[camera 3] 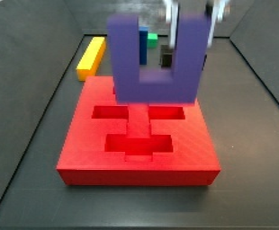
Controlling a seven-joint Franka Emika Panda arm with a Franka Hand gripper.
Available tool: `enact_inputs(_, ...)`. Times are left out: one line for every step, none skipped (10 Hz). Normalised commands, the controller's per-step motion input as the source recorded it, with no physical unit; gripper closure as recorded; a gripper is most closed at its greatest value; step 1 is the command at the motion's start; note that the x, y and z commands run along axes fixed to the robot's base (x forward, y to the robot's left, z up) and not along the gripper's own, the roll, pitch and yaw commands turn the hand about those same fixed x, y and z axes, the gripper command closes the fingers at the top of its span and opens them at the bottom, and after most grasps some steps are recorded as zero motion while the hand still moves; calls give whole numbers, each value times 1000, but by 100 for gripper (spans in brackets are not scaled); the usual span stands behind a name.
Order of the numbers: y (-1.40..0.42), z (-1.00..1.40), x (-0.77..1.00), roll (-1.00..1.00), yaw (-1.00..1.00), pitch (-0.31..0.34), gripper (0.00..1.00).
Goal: Pick up the purple object. Move up. Place the purple object on the fixture. Regrasp the purple object. Move to above the board. Insert the purple object.
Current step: Insert the purple object.
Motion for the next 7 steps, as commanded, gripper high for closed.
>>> enact_inputs(-383, -466, 80, 349, 354, -47, 100)
enact_inputs(-383, -383, 100, 401, 306, -36, 100)
enact_inputs(-394, -323, 91, 413, 280, -4, 100)
enact_inputs(-406, -263, 80, 413, 266, 0, 100)
enact_inputs(-197, -126, 49, 311, 146, 9, 100)
enact_inputs(-37, -83, 0, 233, 106, 0, 100)
enact_inputs(0, -140, 0, 176, 114, 0, 100)
